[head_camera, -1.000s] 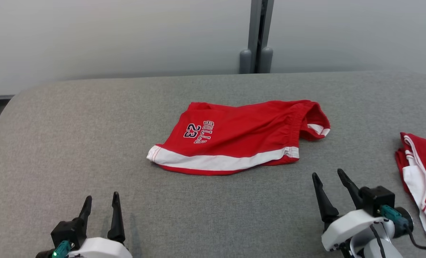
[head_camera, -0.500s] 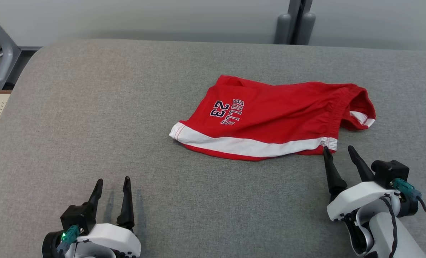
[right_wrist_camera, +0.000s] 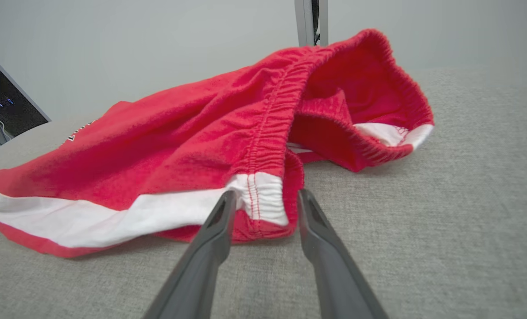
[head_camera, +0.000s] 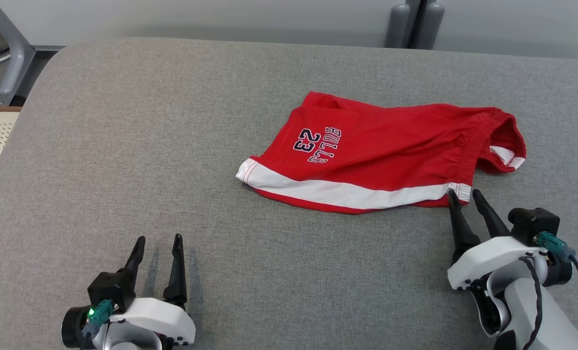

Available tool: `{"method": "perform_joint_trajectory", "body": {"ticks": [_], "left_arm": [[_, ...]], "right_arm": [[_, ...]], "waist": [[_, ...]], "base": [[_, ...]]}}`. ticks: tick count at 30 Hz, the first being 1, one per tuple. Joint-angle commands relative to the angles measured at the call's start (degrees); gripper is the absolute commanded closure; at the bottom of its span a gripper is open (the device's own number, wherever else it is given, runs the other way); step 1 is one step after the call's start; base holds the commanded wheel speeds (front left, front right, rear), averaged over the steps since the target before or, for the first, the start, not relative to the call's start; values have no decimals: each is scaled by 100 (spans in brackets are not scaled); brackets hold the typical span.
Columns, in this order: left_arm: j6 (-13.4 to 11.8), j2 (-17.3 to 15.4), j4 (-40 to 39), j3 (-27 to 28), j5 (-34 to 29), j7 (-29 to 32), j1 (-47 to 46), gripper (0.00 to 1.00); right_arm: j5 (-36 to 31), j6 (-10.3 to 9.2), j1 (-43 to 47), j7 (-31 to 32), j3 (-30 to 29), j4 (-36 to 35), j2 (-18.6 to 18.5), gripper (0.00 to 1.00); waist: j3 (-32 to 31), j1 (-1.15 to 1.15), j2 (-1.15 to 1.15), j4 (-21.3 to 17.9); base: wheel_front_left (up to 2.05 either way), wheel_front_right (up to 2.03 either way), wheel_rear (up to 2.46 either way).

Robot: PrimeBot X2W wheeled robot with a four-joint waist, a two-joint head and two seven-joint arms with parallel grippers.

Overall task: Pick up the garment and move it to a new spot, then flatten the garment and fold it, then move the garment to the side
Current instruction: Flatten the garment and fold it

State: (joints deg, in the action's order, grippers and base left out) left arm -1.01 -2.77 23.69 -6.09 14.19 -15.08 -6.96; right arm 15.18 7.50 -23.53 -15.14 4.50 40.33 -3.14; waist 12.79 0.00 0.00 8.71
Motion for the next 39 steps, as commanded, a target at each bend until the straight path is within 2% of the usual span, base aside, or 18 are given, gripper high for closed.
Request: {"method": "perform_joint_trajectory", "body": {"ticks": [1,3,6,8,9,10,11,12,13,22,30,37,39], "left_arm": [[36,-26,6,8,-29,-11,-102,0],[35,-26,10,3,-42,-11,-110,0],[34,-26,2,-10,-42,-11,-99,0],[33,-27,-6,-13,-44,-11,-107,0],[34,-27,-6,-14,-41,-11,-119,0],[31,-27,-5,-13,-39,-11,-131,0],[26,-26,-2,-15,-40,-11,-138,0],[20,-26,1,-17,-41,-11,-142,0],[16,-26,6,-19,-44,-11,-143,0],[335,-27,165,-264,111,-11,-406,0],[692,-25,697,-502,102,-11,-1207,0],[844,-27,1219,-746,339,-11,-1713,0],[852,-21,1297,-978,553,-11,-1807,0]], "right_arm": [[-13,-2,-58,3,-31,34,-50,29],[-37,-2,-73,3,-63,44,-44,26],[-86,-2,-121,3,-82,100,-62,28],[-104,-2,-174,3,-86,146,-83,36],[-109,-2,-186,3,-81,174,-88,48],[-112,-2,-192,3,-80,194,-94,54],[-115,-2,-197,3,-75,207,-99,66],[-118,-2,-209,3,-65,215,-105,85],[-135,-2,-225,3,-77,206,-115,100],[-266,-2,-181,3,51,31,-190,100],[-232,-2,-307,3,237,-46,-174,100],[-217,-2,-362,3,301,-47,-151,100],[-212,-2,-381,3,318,-45,-146,100]], "waist": [[9,0,0,7],[19,0,0,17],[45,0,0,35],[71,0,0,51],[81,0,0,59],[89,0,0,64],[94,0,0,67],[98,0,0,69],[100,0,0,66],[172,0,0,-154],[334,0,0,-455],[402,0,0,-572],[421,0,0,-599]], "base": [[0,0,0],[0,0,0],[0,0,0],[0,0,0],[0,0,0],[0,0,0],[0,0,0],[0,0,0],[0,0,0],[0,0,0],[0,0,0],[0,0,0],[0,0,0]]}}
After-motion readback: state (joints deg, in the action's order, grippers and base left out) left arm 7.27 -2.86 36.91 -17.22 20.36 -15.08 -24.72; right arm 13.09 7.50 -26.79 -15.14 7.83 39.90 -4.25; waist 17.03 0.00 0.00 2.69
